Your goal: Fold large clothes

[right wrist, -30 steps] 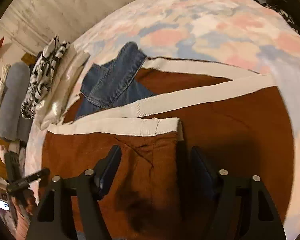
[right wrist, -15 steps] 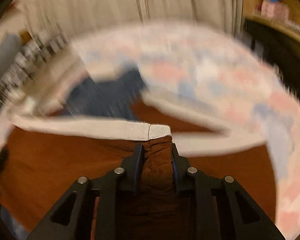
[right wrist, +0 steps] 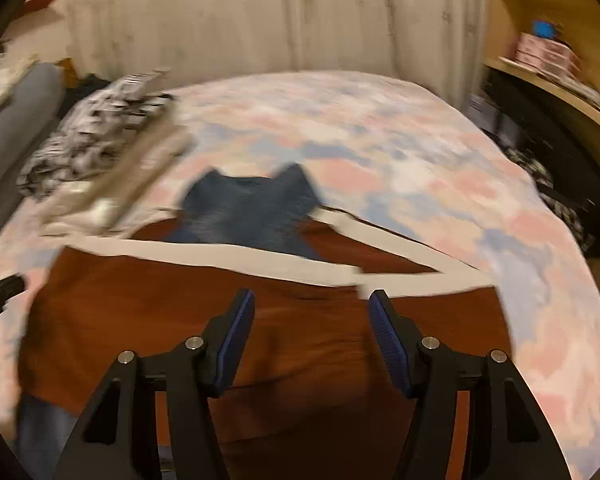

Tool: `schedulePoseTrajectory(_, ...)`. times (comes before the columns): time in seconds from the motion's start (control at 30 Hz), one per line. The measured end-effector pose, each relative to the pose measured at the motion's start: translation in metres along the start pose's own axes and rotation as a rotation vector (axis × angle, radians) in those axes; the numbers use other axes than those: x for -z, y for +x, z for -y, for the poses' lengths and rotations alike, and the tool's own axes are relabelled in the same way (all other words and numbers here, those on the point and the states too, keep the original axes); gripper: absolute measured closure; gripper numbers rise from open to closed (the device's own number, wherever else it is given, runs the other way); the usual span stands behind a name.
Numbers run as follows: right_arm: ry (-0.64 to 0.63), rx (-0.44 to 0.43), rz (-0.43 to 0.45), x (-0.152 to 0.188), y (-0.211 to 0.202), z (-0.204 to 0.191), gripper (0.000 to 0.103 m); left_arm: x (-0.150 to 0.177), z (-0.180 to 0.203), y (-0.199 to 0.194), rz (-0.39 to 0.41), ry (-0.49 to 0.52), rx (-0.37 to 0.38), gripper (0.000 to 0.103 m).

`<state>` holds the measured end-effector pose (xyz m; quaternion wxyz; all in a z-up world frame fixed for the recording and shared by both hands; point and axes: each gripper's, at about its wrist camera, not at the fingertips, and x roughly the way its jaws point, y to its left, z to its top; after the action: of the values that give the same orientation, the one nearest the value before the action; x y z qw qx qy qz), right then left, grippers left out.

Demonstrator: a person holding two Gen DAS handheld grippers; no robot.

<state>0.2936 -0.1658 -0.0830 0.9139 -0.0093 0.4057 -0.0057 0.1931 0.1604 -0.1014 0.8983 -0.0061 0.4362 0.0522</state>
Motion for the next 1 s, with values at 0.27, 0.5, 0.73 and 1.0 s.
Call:
schedulePoseTrajectory(0.27, -0.094, -0.223, -0.229, 0.031, 0.041, -0.086, 0.056, 0.043, 0.063, 0.049, -0.228, 0.073, 0.037, 0.095)
schedulePoseTrajectory(0.5, -0.022, 0.055, -0.216, 0.054, 0.047, -0.009, 0.065, 0.069, 0.018, 0.044, -0.176, 0.02, 0.008, 0.099)
schedulePoseTrajectory(0.73, 0.016, 0.008, -0.24, 0.058, 0.033, 0.006, 0.071, 0.074, 0.011, 0.031, -0.18, -0.011, -0.011, 0.101)
schedulePoseTrajectory(1.0, 0.029, -0.065, -0.205, 0.053, -0.017, -0.012, 0.063, 0.079, 0.008, -0.001, -0.176, -0.029, -0.001, 0.101)
